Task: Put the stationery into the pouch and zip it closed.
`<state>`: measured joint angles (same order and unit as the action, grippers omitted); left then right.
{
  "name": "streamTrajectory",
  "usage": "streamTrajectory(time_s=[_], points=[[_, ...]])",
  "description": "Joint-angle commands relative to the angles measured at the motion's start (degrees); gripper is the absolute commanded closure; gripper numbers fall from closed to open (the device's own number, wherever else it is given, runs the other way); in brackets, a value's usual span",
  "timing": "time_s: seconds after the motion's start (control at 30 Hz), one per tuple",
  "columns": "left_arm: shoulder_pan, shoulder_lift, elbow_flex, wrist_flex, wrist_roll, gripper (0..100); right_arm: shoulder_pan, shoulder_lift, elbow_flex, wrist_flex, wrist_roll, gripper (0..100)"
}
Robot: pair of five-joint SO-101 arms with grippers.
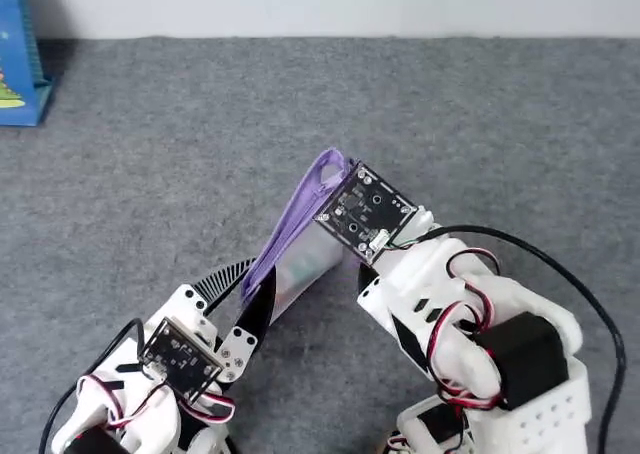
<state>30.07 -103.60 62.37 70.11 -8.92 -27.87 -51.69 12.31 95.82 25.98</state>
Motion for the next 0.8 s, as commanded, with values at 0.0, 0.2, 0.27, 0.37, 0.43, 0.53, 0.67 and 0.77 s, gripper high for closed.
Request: streamTrajectory(time_s=[0.0,0.2,0.27,0.37,0.43,0.53,0.67,0.77], points=[[0.2,-0.8,-4.2,2.1,0.4,99,-0.6,-0.7,-0.8,0.1,1.7,84.4],[0.2,-0.8,-8.9,6.3,0.4,99,-0.5,-0.8,-1.0,0.4,2.4,84.4],[0.2,-0.8,-9.8,7.2,0.4,99,-0.7,-0.8,-1.0,0.0,2.7,84.4],[0.2,-0.8,-9.5,7.6,0.4,99,-0.7,-0.8,-2.0,-0.1,2.8,84.4],[0.2,-0.8,-8.9,7.6,0.4,99,-0.8,-0.8,-3.3,-0.1,2.8,84.4],[0.3,-0.8,-8.7,7.6,0.6,99,-5.3,-0.6,-4.5,-0.1,2.8,84.4],[1.3,-0.8,-8.7,7.5,0.7,99,-10.4,-0.2,-4.2,-3.4,2.8,84.4],[3.9,-0.8,-8.7,8.2,0.8,99,-10.4,-0.1,-3.1,-7.7,2.9,84.4]])
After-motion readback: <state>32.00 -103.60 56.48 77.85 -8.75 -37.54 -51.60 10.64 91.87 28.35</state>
